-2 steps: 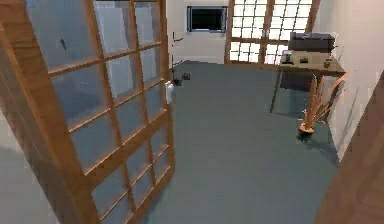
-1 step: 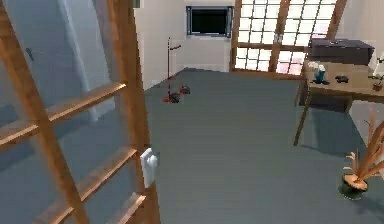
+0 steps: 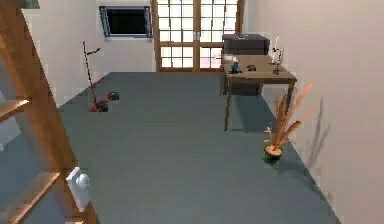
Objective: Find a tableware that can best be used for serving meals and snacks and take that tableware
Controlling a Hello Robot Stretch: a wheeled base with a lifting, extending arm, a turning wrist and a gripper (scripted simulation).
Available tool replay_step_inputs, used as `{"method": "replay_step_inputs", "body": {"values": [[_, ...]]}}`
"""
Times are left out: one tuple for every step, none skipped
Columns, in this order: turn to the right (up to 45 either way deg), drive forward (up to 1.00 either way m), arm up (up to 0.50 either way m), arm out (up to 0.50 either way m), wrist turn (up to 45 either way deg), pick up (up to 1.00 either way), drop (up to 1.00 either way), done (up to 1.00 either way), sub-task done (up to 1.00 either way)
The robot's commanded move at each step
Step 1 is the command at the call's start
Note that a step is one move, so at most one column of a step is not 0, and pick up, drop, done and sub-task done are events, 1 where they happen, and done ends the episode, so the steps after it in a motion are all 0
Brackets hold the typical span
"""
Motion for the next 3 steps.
{"method": "replay_step_inputs", "body": {"values": [[0.0, 0.65, 0.0, 0.0, 0.0, 0.0, 0.0, 0.0, 0.0], [12.0, 0.0, 0.0, 0.0, 0.0, 0.0, 0.0, 0.0, 0.0], [0.0, 0.25, 0.0, 0.0, 0.0, 0.0, 0.0, 0.0, 0.0]]}}
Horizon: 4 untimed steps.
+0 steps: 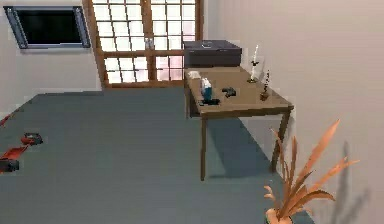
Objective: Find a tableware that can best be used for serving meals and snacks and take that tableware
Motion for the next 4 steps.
{"method": "replay_step_inputs", "body": {"values": [[-45.0, 0.0, 0.0, 0.0, 0.0, 0.0, 0.0, 0.0, 0.0], [-45.0, 0.0, 0.0, 0.0, 0.0, 0.0, 0.0, 0.0, 0.0], [0.0, 1.0, 0.0, 0.0, 0.0, 0.0, 0.0, 0.0, 0.0], [-3.0, 0.0, 0.0, 0.0, 0.0, 0.0, 0.0, 0.0, 0.0]]}}
